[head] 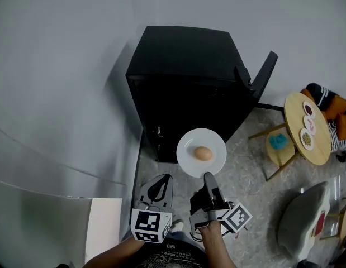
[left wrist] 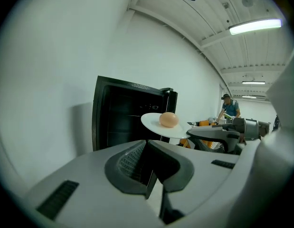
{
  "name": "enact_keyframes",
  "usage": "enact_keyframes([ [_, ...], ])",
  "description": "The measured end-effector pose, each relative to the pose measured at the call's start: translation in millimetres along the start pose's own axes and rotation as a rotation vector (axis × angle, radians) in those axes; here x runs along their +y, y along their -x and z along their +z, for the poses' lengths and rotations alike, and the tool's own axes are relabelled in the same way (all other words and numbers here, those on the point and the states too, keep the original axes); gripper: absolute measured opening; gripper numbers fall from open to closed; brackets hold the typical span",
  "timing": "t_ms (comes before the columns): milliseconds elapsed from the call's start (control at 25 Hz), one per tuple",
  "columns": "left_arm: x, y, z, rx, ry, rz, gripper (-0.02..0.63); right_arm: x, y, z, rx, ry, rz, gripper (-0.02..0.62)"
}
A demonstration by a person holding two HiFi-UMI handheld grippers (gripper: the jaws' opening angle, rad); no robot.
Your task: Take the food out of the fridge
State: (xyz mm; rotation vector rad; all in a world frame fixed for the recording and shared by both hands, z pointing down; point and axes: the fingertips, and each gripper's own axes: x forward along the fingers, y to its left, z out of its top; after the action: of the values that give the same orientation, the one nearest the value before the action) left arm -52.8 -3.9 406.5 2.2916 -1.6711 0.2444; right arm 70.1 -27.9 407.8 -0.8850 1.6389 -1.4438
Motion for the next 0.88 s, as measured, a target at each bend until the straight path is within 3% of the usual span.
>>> enact_keyframes([
  [400,-27.5,39.8,3.8,-0.026,-0.024,-0.009,0.02,25.6,51.9,-14.6,0.001,0.001,0.027,0.026],
  [880,-28.8,57.5,5.7,-0.041,-0.031,-0.012,0.02,26.3,68.3,-32.0,0.004,0.008,0.005,0.026],
])
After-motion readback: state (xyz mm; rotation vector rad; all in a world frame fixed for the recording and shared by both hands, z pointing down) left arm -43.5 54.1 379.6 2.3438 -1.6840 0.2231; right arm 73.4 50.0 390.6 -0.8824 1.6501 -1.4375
